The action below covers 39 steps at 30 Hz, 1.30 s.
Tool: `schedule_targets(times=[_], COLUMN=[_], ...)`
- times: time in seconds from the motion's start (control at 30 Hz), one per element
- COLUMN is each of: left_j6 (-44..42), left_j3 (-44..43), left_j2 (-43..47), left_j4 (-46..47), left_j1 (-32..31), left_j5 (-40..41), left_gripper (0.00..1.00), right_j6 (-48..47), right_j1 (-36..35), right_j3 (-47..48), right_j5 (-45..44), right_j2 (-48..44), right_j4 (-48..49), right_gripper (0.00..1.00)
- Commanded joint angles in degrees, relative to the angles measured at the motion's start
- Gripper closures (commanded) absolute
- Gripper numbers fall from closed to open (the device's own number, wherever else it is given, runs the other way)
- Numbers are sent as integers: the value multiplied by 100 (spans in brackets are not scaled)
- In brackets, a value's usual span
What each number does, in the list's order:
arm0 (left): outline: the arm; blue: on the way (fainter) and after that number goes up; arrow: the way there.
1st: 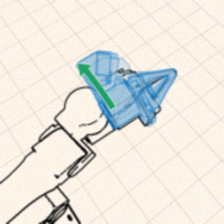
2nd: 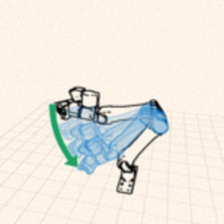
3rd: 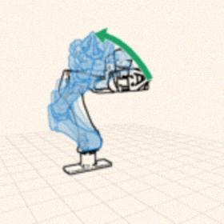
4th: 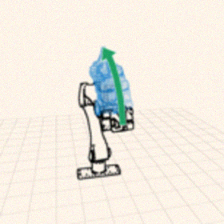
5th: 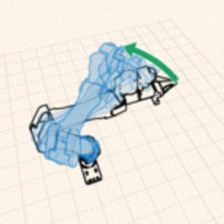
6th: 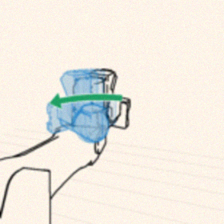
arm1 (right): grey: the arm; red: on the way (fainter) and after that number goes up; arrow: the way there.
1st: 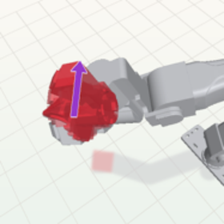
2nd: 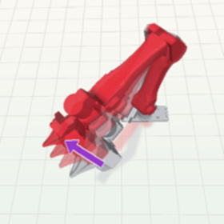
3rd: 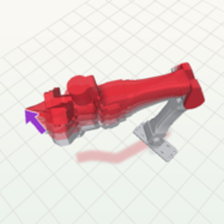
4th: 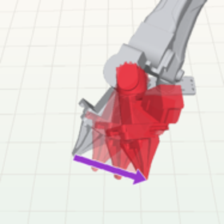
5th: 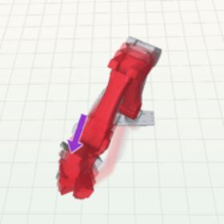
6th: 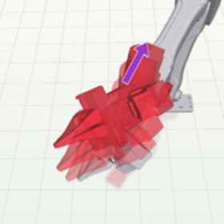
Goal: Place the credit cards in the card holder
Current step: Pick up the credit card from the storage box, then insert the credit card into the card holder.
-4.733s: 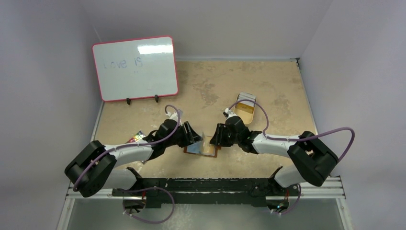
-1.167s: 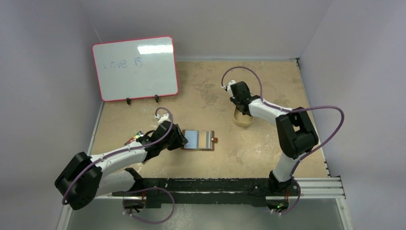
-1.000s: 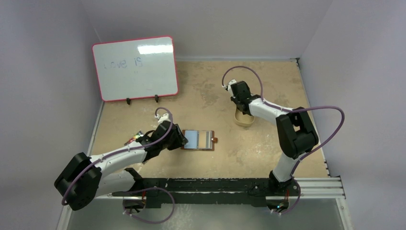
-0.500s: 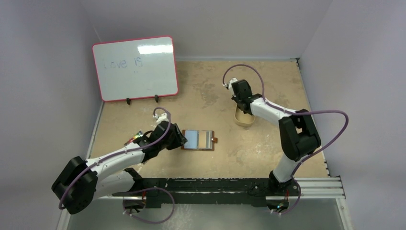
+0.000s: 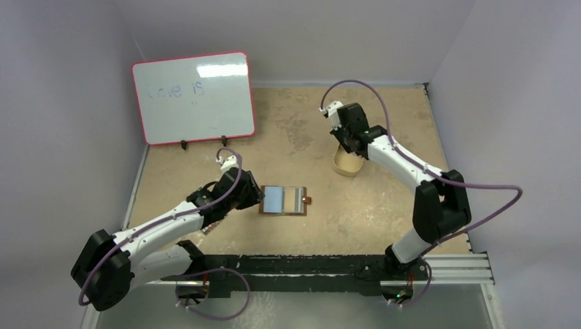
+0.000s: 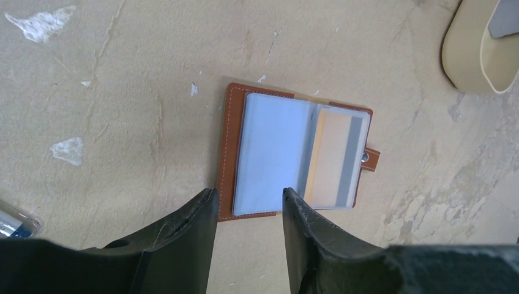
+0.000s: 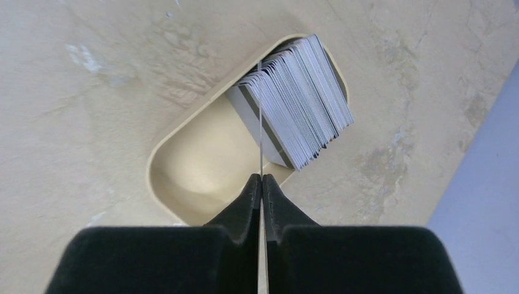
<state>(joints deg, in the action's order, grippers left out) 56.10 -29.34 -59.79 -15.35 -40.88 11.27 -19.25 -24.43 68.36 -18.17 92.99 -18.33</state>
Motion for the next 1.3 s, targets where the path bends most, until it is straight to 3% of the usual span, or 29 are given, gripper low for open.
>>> schedule_targets(times=[0.0, 0.13, 0.4, 0.57, 0.77, 0.93, 1.27], left_j6=[-189, -143, -311, -328, -190, -174, -90], left_j3=[-382, -381, -613, -529, -218, -13, 367], left_j2=[46, -28, -203, -323, -380, -535, -688], left_j4=[-316, -229, -345, -238, 184, 329, 939], left_j1=[28, 28, 48, 63, 87, 132, 142], left_j5=[352, 361, 487, 465, 258, 184, -163], left_gripper=[57, 58, 62, 62, 67, 74, 82], right_j6=[563, 1361, 4048, 5229, 6147, 6637, 6918], right_j1=[-12, -13, -153, -313, -843, -1228, -1302], right_j3=[368, 237, -1046, -2046, -2659, -2929, -3193], right_j5=[956, 1794, 3761, 4007, 4035, 3931, 3769], right_j2=[-631, -1081, -1982, -2367, -1994, -1440, -800], right_j4=[-490, -260, 1362, 2378, 3305, 3944, 4435], right_gripper=[100, 100, 100, 100, 100, 100, 100])
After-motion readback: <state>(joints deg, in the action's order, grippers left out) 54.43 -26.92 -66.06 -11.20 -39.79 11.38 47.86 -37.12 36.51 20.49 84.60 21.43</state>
